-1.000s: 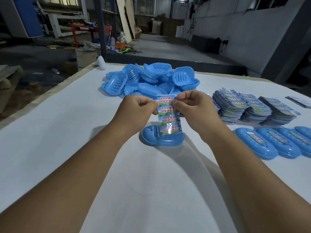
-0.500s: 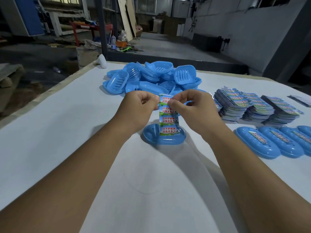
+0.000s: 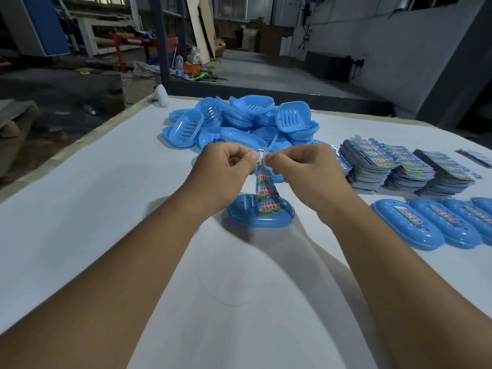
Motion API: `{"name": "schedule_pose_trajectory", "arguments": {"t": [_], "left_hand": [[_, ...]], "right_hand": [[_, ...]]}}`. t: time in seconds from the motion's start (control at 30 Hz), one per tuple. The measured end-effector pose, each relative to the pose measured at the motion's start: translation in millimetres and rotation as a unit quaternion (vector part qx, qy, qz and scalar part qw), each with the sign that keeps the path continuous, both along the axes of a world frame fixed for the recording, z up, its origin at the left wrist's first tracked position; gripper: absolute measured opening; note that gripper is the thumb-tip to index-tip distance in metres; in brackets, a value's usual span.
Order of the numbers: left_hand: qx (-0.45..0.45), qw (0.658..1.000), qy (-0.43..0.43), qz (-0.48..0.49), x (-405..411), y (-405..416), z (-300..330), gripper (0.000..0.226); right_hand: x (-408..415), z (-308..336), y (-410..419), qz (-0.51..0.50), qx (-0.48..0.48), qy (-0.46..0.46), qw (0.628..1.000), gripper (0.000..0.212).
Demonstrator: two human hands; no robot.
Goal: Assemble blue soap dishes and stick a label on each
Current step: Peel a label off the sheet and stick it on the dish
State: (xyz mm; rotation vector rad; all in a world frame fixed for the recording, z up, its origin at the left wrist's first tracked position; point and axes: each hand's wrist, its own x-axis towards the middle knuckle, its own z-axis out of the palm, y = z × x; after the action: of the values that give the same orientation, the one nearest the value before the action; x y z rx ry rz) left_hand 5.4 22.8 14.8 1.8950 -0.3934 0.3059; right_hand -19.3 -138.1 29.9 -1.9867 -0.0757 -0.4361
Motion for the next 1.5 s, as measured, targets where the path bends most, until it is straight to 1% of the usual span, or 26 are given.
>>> {"name": "schedule_pose_trajectory", "arguments": {"t": [0.13, 0.3, 0.43, 0.5, 0.63, 0.7, 0.77, 0.87, 0.97, 1.07, 1.13, 1.2, 1.23, 1.27, 1.3, 1.33, 1.37, 1.4, 1.43, 1.5], "left_hand": [[0.024, 0.999, 0.008, 0.032, 3, 2, -1, 0.022], [0.106, 0.992, -0.004, 0.071, 8, 10, 0, 0.021], [0.167, 0.980, -0.002, 0.110, 10, 16, 0, 0.023], [0.191, 0.972, 0.003, 0.135, 11, 20, 1, 0.023], [0.226, 0.956, 0.041, 0.181, 14, 29, 5, 0.027], [0.257, 0.943, 0.066, 0.203, 16, 35, 5, 0.028], [0.301, 0.922, 0.081, 0.231, 19, 42, 4, 0.030], [0.384, 0.875, 0.080, 0.285, 24, 50, 3, 0.034], [0.447, 0.835, 0.102, 0.304, 26, 58, 5, 0.035], [0.483, 0.811, 0.126, 0.306, 28, 61, 3, 0.031], [0.489, 0.803, 0.130, 0.316, 28, 62, 2, 0.031], [0.473, 0.811, 0.106, 0.328, 27, 60, 1, 0.028], [0.447, 0.828, 0.083, 0.329, 27, 58, 1, 0.025], [0.401, 0.857, 0.059, 0.320, 26, 55, 0, 0.023], [0.336, 0.894, 0.043, 0.295, 24, 52, 0, 0.022], [0.259, 0.931, 0.037, 0.254, 21, 47, 0, 0.021], [0.193, 0.959, 0.042, 0.203, 19, 42, 1, 0.022], [0.152, 0.976, 0.052, 0.148, 16, 35, 3, 0.024], [0.127, 0.985, 0.064, 0.093, 12, 29, 5, 0.028], [0.094, 0.992, 0.089, 0.009, 3, 18, 6, 0.039]], "right_hand": [[0, 1, -3, -0.006, 0.016, 0.021, 1.000, 0.027], [3, 1, -9, -0.025, 0.016, 0.048, 0.998, 0.020], [5, 2, -14, -0.034, 0.019, 0.055, 0.998, 0.015], [5, 3, -15, -0.039, 0.026, 0.057, 0.997, 0.017], [7, 3, -18, -0.047, 0.044, 0.062, 0.996, 0.018], [8, 3, -19, -0.047, 0.055, 0.062, 0.995, 0.018], [9, 2, -19, -0.049, 0.060, 0.065, 0.995, 0.017], [9, 0, -18, -0.044, 0.049, 0.080, 0.995, 0.020], [9, -2, -15, -0.046, 0.037, 0.088, 0.994, 0.021], [9, -3, -13, -0.047, 0.029, 0.094, 0.994, 0.021], [9, -3, -13, -0.043, 0.027, 0.095, 0.994, 0.022], [8, -4, -12, -0.041, 0.021, 0.095, 0.994, 0.021], [8, -5, -11, -0.039, 0.019, 0.093, 0.995, 0.022], [8, -5, -10, -0.038, 0.017, 0.086, 0.995, 0.024], [7, -6, -9, -0.038, 0.011, 0.076, 0.996, 0.027], [7, -6, -8, -0.041, -0.001, 0.066, 0.997, 0.028], [6, -7, -7, -0.043, -0.017, 0.057, 0.997, 0.029], [6, -7, -6, -0.044, -0.031, 0.049, 0.997, 0.029], [6, -8, -5, -0.042, -0.041, 0.040, 0.997, 0.029], [5, -9, -3, -0.036, -0.054, 0.022, 0.998, 0.027]]}}
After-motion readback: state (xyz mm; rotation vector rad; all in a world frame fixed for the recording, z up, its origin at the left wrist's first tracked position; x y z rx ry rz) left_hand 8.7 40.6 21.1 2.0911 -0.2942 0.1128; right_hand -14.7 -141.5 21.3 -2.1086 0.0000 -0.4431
